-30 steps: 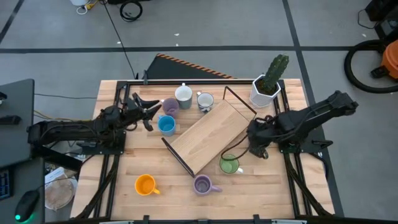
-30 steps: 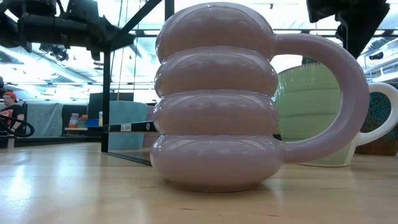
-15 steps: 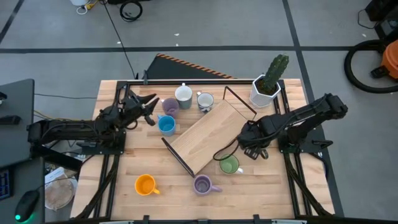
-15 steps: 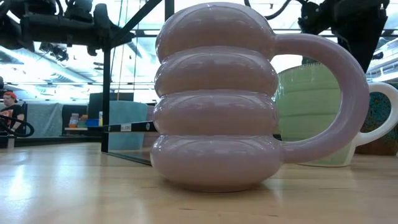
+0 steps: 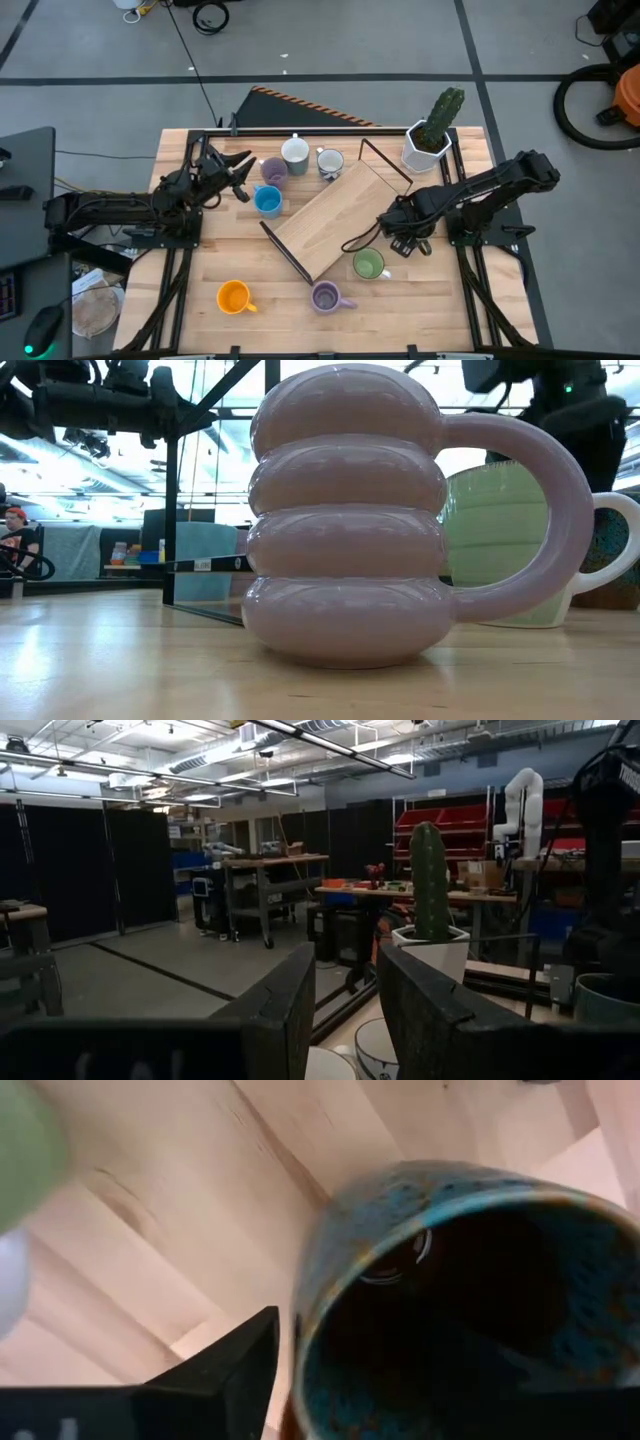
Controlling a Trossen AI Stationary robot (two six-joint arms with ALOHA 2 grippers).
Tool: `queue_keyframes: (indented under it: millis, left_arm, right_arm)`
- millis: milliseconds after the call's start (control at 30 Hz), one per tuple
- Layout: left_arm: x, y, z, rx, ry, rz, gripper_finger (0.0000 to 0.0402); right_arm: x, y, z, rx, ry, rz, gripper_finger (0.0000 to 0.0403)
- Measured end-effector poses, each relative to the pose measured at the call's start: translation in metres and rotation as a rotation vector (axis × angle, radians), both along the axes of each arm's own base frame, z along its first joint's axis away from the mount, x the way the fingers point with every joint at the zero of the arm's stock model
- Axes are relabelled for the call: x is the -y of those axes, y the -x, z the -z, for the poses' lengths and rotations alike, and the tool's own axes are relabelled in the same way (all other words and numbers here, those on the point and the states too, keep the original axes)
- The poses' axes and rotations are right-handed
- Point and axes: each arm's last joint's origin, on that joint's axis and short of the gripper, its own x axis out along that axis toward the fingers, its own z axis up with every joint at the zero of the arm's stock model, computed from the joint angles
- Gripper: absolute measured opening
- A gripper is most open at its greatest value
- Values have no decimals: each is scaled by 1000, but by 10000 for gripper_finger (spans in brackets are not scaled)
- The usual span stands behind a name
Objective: Place coffee mugs
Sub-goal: Put the dark blue patterned mug on the shelf
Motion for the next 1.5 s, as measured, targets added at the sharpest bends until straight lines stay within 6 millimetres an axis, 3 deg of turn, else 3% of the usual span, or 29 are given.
queue_keyframes:
  millis: [233, 467, 567, 733, 933, 1100, 1267, 1500]
  left_arm:
    - [0, 0, 0, -2, 0, 0, 117]
    - [0, 0, 1, -11, 2, 0, 117]
    - [0, 0, 2, -18, 3, 0, 117]
    - [0, 0, 2, -18, 3, 0, 117]
    - [0, 0, 1, -6, 16, 4, 117]
    - [0, -1, 2, 10, 43, 11, 117]
    - [0, -1, 3, 0, 48, 12, 117]
    - [0, -1, 5, -15, 51, 12, 117]
  right_arm:
    - [1, 3, 6, -12, 29, -129, 137]
    - [-8, 6, 6, -33, -49, -274, 46]
    - [-14, 7, 1, -42, -62, -353, 44]
    - [-24, -1, -26, 27, -60, -463, 44]
    - [-23, -8, -59, 58, 77, -584, 50]
    - [-10, -23, -69, 54, 127, -682, 50]
    - [14, -37, -64, -9, 113, -744, 50]
    - [46, -48, -62, 35, 101, -721, 51]
